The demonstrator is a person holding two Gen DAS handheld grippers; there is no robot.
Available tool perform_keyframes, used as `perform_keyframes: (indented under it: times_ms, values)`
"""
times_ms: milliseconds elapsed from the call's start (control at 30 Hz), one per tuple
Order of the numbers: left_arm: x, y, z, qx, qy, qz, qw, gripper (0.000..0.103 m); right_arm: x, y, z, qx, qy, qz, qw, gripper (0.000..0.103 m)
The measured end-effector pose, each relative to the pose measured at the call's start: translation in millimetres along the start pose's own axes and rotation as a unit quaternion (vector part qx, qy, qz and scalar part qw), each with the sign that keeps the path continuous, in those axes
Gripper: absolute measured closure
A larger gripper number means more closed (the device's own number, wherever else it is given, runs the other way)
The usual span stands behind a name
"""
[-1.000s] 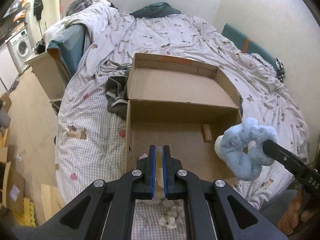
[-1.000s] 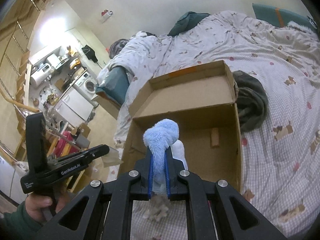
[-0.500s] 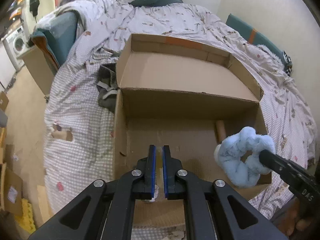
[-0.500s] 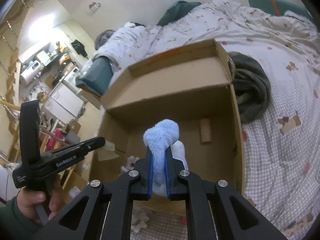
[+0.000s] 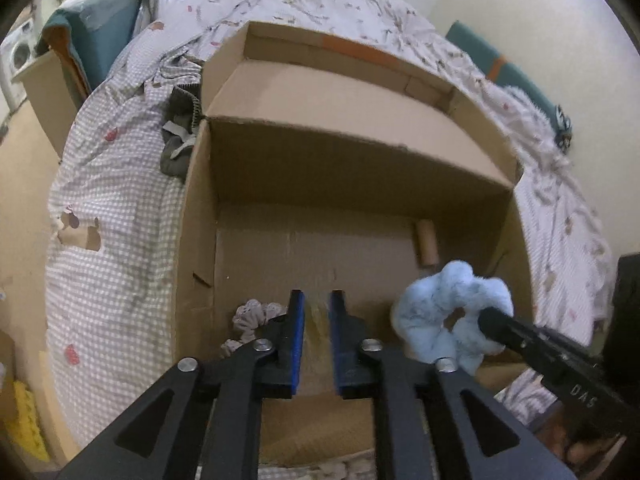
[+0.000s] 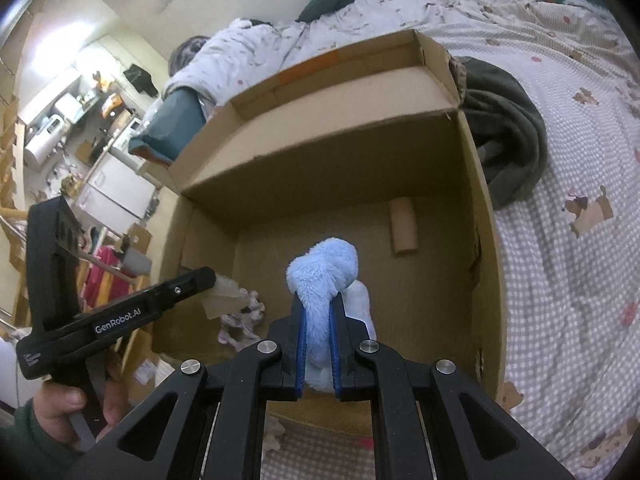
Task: Organize soft objects
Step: 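Lift the blue scrunchie with the right tool and lower it into the box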
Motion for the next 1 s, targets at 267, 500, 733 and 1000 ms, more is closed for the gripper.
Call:
perform_keyframes:
  times_ms: [267, 500, 733, 1000]
  values:
    - [1, -11, 7, -0.036, 0.001, -0.039, 0.9986, 0.046, -7, 4, 3, 0.002, 0.013, 0.001, 1.0, 0.091]
    - [0, -9, 9, -0.042, 0.005, -0.058, 0.9974, 0.046, -13, 4, 4, -0.004, 0.022, -0.008, 1.0, 0.091]
    - [0, -6, 12, -0.036, 0.008, -0.067, 0.9971, 0.045, -17, -3, 2, -0.025, 0.022, 0.009, 0.999, 0.09]
    - [6, -3, 12, -0.037, -0.002, -0.084, 0.9958, 0.045, -1, -3, -7, -0.02, -0.032, 0.037, 0.999, 0.036]
Point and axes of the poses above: each gripper's, at about its wrist camera, not at the fingertips, and x roughly against the way its jaws point, y to its left, z to its underside, the point moved 5 cm from there along -x, roughly the way its jaws point, and after that the axes turned 9 degrees about -x, right-handed, at the moved point
